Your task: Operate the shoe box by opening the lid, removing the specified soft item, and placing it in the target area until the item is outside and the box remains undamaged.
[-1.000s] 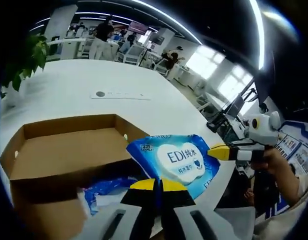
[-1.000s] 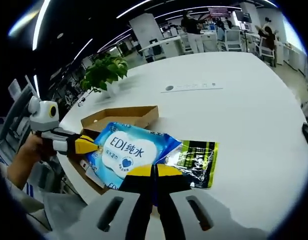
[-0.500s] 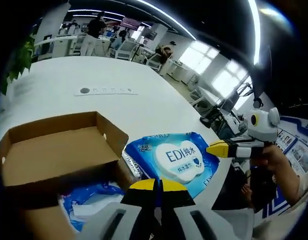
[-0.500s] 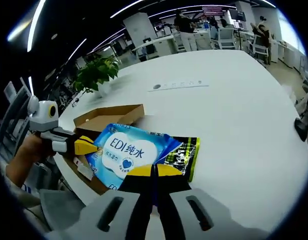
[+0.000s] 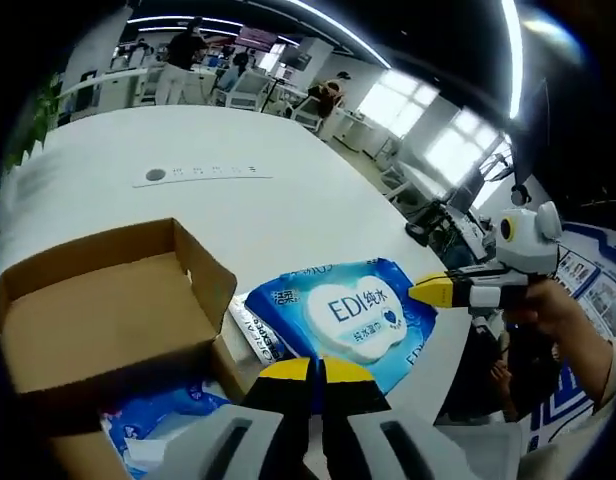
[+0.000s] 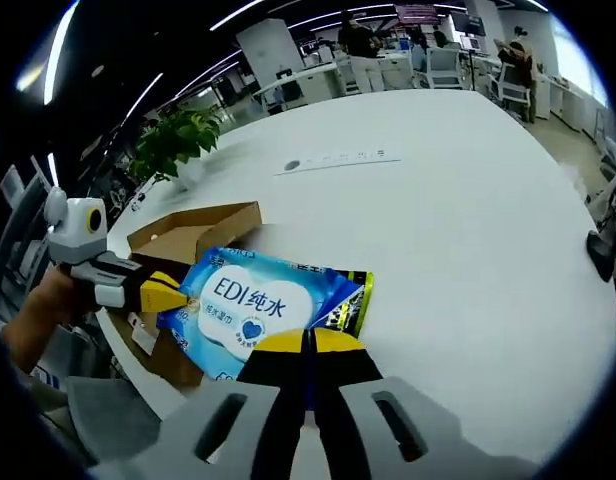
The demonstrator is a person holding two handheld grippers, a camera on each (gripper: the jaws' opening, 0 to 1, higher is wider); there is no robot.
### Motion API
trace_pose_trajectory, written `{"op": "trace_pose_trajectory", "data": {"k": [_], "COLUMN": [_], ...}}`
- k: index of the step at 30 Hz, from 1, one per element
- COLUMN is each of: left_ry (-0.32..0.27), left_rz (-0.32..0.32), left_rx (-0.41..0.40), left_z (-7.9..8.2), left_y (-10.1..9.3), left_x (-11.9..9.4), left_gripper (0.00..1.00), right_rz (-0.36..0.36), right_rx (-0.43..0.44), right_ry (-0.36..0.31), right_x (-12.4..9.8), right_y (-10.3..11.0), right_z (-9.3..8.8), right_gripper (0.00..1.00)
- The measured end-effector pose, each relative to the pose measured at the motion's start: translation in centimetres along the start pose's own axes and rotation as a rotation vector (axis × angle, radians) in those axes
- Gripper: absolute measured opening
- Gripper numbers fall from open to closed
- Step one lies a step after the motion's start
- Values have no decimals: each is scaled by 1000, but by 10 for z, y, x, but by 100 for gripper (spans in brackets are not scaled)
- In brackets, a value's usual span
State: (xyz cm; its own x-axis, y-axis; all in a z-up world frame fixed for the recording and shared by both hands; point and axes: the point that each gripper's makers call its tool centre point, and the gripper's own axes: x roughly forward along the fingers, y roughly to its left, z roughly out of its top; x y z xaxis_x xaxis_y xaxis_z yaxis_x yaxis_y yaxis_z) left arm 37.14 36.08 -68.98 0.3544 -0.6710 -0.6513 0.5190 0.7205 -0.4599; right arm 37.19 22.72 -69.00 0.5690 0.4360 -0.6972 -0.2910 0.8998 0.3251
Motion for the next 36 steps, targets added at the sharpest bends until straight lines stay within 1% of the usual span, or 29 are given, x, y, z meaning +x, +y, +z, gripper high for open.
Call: {"op": "trace_pose_trajectory", "data": {"k": [7,13,18,27,36], "left_ry": [28,47,87,127,163], "left_rz": [22,51,77,99,127], "left_rx": [-1,32,88,145,205], "left_z": [0,3,-1,2,-3], "left_y": [8,14,18,17,19], "left_x": [13,20,26,33,39], "left_gripper": [0,0,0,0,0], "right_rz": [6,7,10,-2,-13], "right_rx": [-30,-55,-43,-4,1], "right_ry": [9,10,7,-3,-9], "right_x": [18,31,38,46,51], "right_y": [-9,-14,-18,-26,-29], "right_z": [5,9,5,-3,-4], "right_gripper": [0,0,0,0,0]}}
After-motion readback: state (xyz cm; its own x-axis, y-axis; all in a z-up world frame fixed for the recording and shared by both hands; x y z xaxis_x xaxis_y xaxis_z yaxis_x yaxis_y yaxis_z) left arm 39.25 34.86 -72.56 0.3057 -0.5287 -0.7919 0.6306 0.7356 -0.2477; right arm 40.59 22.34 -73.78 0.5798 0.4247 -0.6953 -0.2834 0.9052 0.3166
